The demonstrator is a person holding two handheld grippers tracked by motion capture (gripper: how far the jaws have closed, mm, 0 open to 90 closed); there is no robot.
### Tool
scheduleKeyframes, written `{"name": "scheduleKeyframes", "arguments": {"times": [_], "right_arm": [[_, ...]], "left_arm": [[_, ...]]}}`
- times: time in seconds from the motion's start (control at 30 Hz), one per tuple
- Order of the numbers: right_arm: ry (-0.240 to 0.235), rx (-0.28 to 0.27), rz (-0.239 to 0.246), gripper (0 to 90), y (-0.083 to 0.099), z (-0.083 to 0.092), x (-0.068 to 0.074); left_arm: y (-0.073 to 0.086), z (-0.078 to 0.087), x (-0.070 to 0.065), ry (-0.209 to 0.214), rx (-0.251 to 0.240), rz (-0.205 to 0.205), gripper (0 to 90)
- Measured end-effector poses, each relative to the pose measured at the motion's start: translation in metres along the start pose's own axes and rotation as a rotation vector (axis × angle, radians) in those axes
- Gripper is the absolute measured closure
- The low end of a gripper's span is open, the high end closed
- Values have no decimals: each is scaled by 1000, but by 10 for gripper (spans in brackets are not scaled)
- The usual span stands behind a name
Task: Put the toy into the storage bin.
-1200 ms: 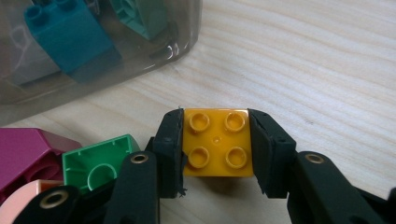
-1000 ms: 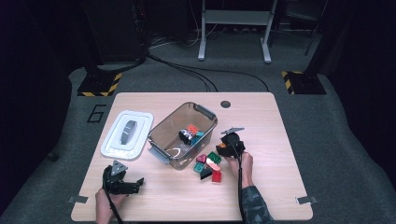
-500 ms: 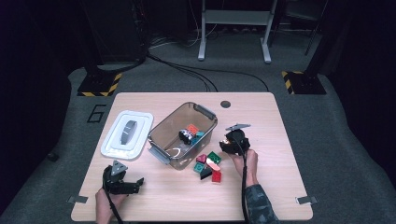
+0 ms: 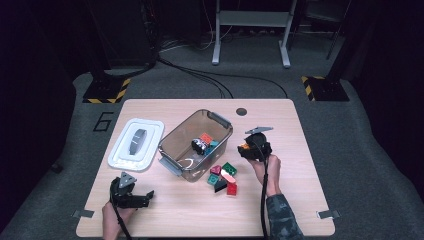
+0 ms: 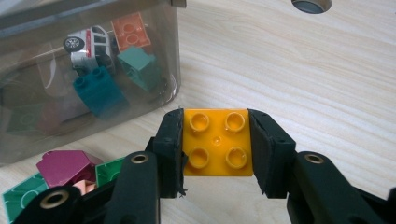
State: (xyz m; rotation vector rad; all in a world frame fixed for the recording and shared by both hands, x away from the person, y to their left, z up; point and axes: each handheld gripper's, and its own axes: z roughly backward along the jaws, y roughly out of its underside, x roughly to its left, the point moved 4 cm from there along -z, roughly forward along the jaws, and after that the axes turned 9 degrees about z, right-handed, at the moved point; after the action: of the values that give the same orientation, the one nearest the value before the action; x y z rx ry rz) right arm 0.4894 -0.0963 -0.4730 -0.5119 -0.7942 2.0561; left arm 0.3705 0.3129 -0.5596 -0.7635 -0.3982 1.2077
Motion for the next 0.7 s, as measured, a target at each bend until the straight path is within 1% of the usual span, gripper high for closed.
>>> {"name": "scheduleKeyframes", "arguments": {"times": [0.13, 0.33, 0.7], "right_arm": [[3, -11, -4, 585, -6, 7, -2], [13, -20, 11, 585, -13, 15, -6], [24, -42, 19, 586, -29, 27, -9]], "left_arm": [[0, 0, 0, 0, -1, 0, 11], [0, 0, 0, 0, -1, 0, 11], [0, 0, 0, 0, -1, 0, 11]]}}
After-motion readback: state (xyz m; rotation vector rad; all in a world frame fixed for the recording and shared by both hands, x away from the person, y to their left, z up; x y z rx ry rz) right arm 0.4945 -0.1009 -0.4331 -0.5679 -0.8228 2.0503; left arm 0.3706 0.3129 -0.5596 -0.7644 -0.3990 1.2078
